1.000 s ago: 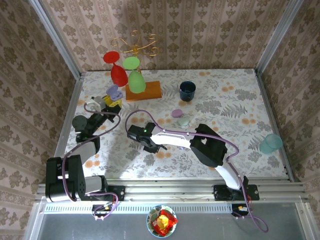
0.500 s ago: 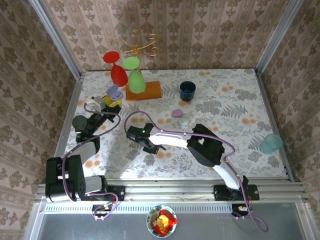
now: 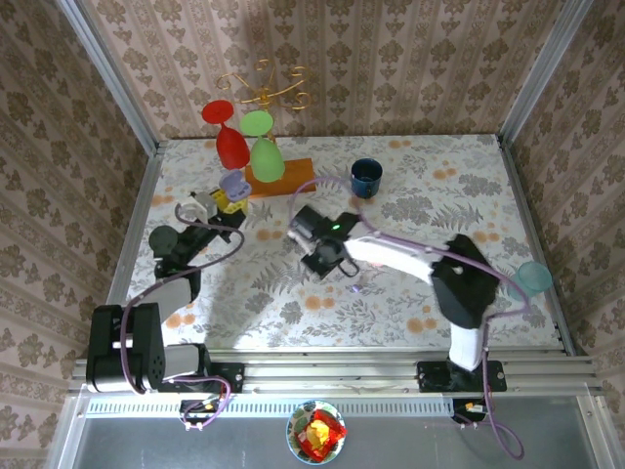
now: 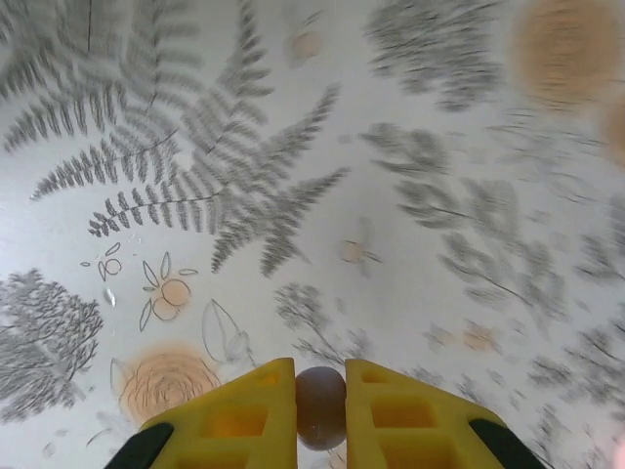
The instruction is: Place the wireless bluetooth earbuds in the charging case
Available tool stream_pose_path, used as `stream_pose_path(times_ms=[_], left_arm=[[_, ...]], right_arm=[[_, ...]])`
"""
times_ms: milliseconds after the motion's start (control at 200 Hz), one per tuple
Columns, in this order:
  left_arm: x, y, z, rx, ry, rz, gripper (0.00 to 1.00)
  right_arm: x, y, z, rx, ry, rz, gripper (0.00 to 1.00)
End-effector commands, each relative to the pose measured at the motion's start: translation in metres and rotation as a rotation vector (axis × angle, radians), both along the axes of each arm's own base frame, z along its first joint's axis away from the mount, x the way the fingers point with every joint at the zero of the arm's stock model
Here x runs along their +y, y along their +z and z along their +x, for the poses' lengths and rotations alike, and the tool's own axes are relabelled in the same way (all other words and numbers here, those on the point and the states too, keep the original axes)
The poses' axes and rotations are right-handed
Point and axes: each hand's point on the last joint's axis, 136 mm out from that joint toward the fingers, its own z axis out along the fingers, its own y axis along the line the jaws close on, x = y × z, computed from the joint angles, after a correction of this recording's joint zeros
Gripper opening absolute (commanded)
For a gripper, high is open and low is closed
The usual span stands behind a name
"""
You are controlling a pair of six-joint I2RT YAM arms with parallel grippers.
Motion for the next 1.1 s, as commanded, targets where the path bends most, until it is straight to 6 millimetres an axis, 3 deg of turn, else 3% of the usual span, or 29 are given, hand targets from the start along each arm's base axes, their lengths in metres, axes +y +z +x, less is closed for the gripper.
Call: stream_pose_path(times_ms=[0, 220, 400, 770, 1095], left_arm=[[-0.019, -0.001, -0.007, -0.057, -0.053, 0.034, 0.35], [-0.065, -0.012, -0.021, -0.078, -0.144, 0.066, 0.35], [-0.091, -0.02, -0.033, -0.082, -0.22, 0.085, 0.35], [-0.118, -0.02, -0.041, -0.092, -0.301, 0.089, 0.35], [-0.12, -0.016, -0.04, -0.102, -0.298, 0.086, 0.35]], right_arm=[[0.021, 0.064, -0.003, 0.013, -0.014, 0.388, 0.16], [0.009, 0.143, 0.004, 0.004, -0.017, 0.765, 0.16], [0.017, 0.175, 0.006, -0.008, 0.016, 0.873, 0.17], [0.035, 0.18, 0.015, 0.009, 0.046, 0.881, 0.17], [0.047, 0.169, 0.02, 0.021, 0.046, 0.849, 0.17]])
